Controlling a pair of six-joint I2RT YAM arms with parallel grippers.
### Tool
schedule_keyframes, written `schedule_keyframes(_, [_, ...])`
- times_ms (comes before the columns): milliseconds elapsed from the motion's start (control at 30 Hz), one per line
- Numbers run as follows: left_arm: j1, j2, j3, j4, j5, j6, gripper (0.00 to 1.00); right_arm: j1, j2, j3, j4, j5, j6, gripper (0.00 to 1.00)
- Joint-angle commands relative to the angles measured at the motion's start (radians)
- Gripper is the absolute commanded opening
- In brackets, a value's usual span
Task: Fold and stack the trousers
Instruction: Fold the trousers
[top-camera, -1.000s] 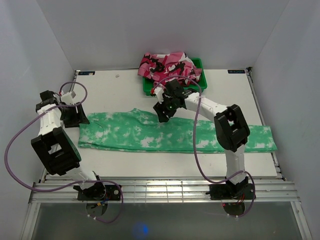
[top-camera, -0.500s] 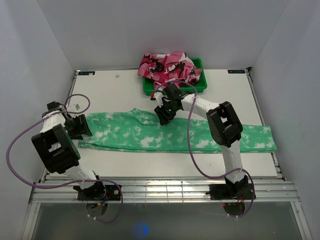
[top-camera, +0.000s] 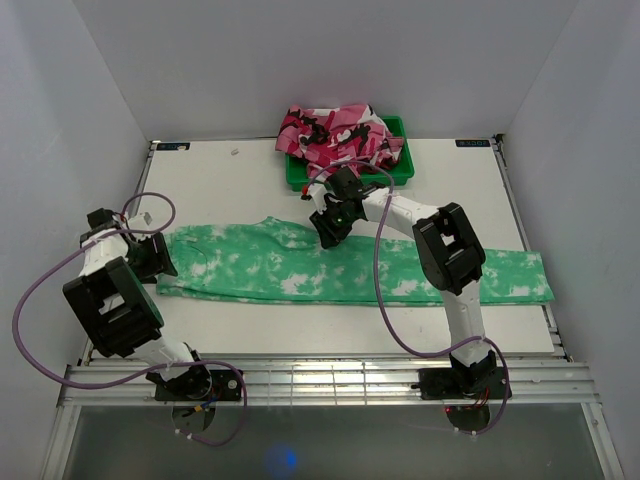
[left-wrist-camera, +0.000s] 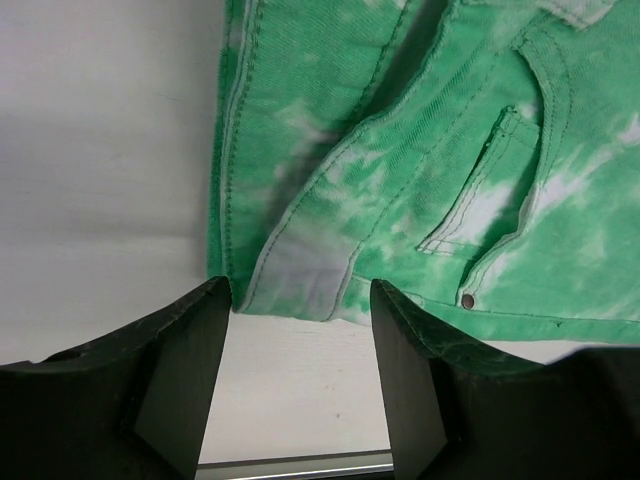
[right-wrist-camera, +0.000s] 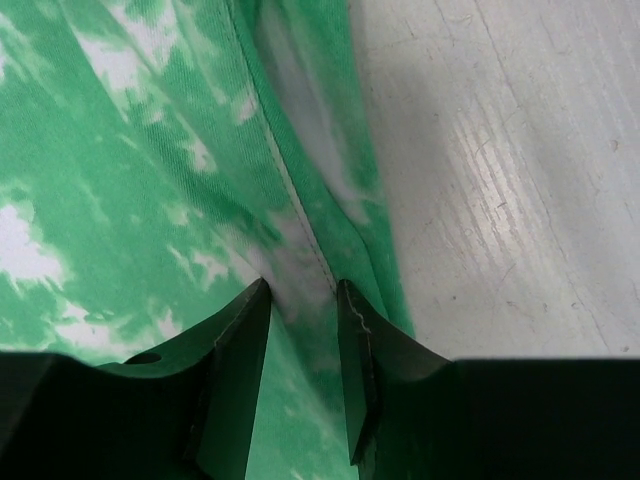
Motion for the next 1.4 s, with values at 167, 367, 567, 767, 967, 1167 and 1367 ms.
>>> schedule_keyframes(167, [0.009,0.025,-0.017,0.014,0.02,0.008,0.59,0.008,0.093,-0.027,-0.039,0.039,0.023,0.34])
schedule_keyframes(367, [0.009,0.044,-0.004,0.01,0.023,-0.001,0.45,0.008,0.105,-0.022,-0.039,0.048,0.032,0.3])
schedule_keyframes(567, [0.026,0.035,-0.003,-0.012,-0.001,0.017,0.59,0.008,0.099,-0.024,-0.039,0.053,0.037,0.29])
schedule_keyframes(767, [0.046,-0.004,-0.037,0.022,-0.047,0.06,0.58,0.007,0.102,-0.024,-0.04,0.053,0.038,0.29])
schedule_keyframes(967, [0.049,0.036,-0.014,0.013,0.016,0.057,0.26,0.007,0.102,-0.022,-0.039,0.066,0.04,0.26])
schedule_keyframes(1167, [0.051,-0.013,0.052,-0.062,0.045,0.072,0.0,0.007,0.102,-0.025,-0.039,0.097,0.046,0.23])
schedule_keyframes(1367, [0.094,-0.1,0.054,-0.139,0.028,0.141,0.0,0.005,0.105,-0.027,-0.039,0.125,0.052,0.22])
